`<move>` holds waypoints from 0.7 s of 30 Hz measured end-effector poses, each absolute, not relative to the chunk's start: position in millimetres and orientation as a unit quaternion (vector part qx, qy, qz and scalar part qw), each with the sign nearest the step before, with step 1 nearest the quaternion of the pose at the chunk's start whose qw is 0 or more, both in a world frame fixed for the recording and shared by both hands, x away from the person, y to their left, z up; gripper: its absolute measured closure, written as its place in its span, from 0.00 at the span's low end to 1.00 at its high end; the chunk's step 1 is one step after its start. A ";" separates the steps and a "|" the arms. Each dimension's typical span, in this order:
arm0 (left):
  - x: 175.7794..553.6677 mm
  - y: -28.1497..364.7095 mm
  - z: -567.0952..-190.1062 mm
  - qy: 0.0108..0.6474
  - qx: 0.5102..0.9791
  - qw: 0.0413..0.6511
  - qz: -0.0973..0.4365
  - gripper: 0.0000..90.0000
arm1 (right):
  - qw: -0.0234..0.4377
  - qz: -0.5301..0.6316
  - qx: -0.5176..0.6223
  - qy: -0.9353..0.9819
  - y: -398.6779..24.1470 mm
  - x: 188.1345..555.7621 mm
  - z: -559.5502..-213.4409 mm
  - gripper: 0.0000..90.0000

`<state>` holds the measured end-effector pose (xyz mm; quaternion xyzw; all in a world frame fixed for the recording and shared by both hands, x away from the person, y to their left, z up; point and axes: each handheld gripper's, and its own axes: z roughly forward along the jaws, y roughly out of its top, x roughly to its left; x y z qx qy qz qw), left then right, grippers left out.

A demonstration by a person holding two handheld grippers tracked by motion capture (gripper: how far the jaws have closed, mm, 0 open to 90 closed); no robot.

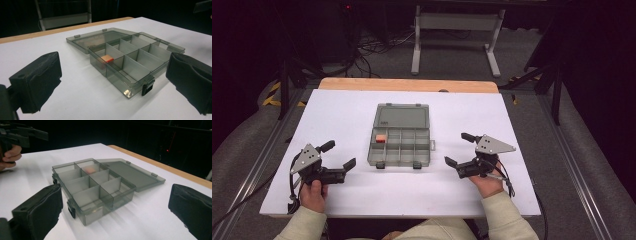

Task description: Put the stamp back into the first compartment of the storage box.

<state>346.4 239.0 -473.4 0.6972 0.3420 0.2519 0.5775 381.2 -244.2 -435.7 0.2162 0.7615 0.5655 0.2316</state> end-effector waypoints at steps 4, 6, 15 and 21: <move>346.4 238.7 -474.1 0.340 0.697 0.578 0.255 0.01 | 0.237 0.565 0.234 0.755 -252.7 380.1 -447.0 0.00; 346.4 238.3 -474.6 0.339 0.697 0.577 0.256 0.01 | 0.240 0.564 0.241 0.753 -256.7 379.8 -451.0 0.00; 345.8 238.0 -476.6 0.338 0.696 0.577 0.263 0.01 | 0.235 0.566 0.266 0.744 -267.4 376.3 -462.8 0.00; 347.1 239.9 -478.3 0.341 0.695 0.576 0.262 0.01 | 0.247 0.564 0.261 0.743 -266.2 376.4 -464.7 0.00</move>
